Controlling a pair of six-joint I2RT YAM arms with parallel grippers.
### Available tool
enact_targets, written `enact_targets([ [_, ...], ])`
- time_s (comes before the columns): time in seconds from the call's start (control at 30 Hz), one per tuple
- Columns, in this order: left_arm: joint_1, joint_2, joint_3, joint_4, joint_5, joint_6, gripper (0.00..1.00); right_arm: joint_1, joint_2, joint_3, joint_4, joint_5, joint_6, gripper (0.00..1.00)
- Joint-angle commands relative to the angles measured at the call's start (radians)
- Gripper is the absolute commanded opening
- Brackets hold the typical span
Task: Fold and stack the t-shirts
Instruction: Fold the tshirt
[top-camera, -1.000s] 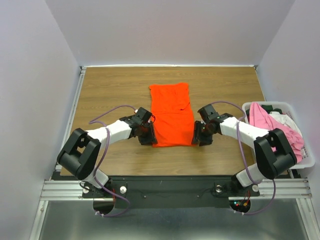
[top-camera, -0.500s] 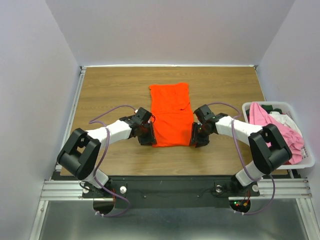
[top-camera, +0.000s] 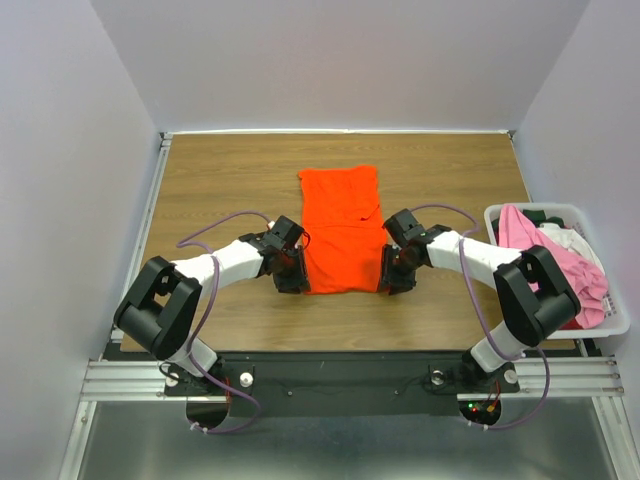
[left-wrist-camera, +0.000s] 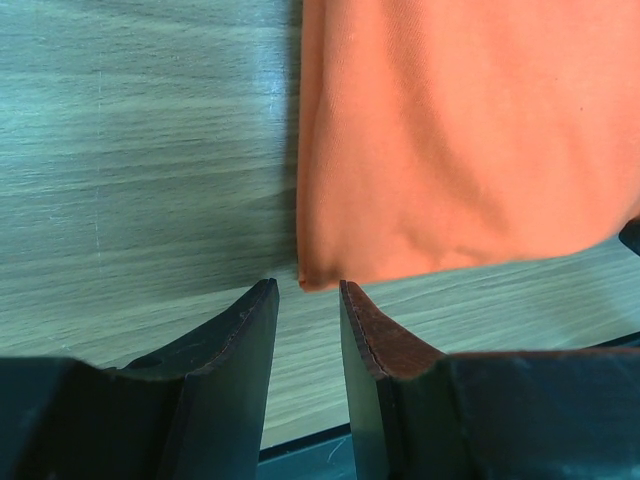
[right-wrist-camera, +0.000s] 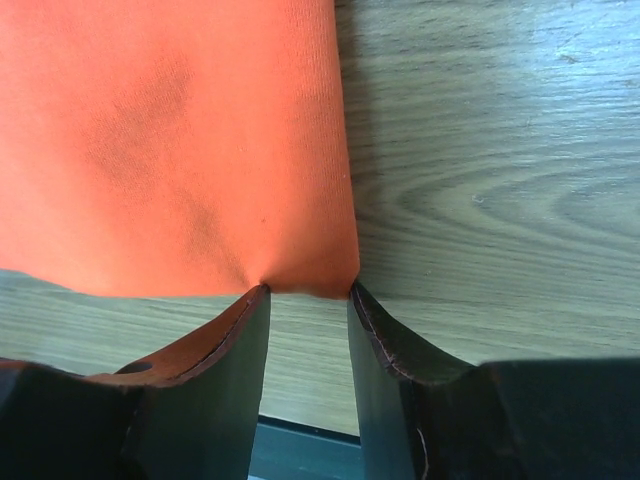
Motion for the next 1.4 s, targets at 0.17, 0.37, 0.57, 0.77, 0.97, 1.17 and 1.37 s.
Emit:
enact_targets([
  [0.17,-0.006,-0.016,-0.001,-0.018,-0.015,0.011,0.43,0.008,0.011,0.016,-0.036,0.159,0.005,0.43],
  [0.37,-0.006,-0.022,-0.006,-0.015,-0.011,0.006,0.43,0.008,-0.007,0.028,-0.041,0.186,0.013,0.44],
  [0.57,-0.006,-0.024,-0.001,-0.012,-0.008,0.002,0.43,0.008,0.039,0.024,-0.039,0.155,0.003,0.44],
  [0.77,-0.009,-0.025,-0.006,-0.002,-0.002,-0.014,0.43,0.008,0.065,0.016,-0.033,0.124,-0.01,0.17],
  [0.97,-0.01,-0.021,-0.009,0.011,0.012,-0.05,0.46,0.006,0.056,0.021,-0.035,0.115,-0.023,0.01],
  [1.17,-0.041,-0.013,0.014,0.023,0.003,-0.098,0.49,0.008,0.062,0.024,-0.032,0.103,-0.032,0.01],
  [1.37,-0.084,0.048,0.051,-0.046,-0.063,-0.124,0.44,0.008,0.054,0.021,-0.025,0.104,-0.036,0.01],
])
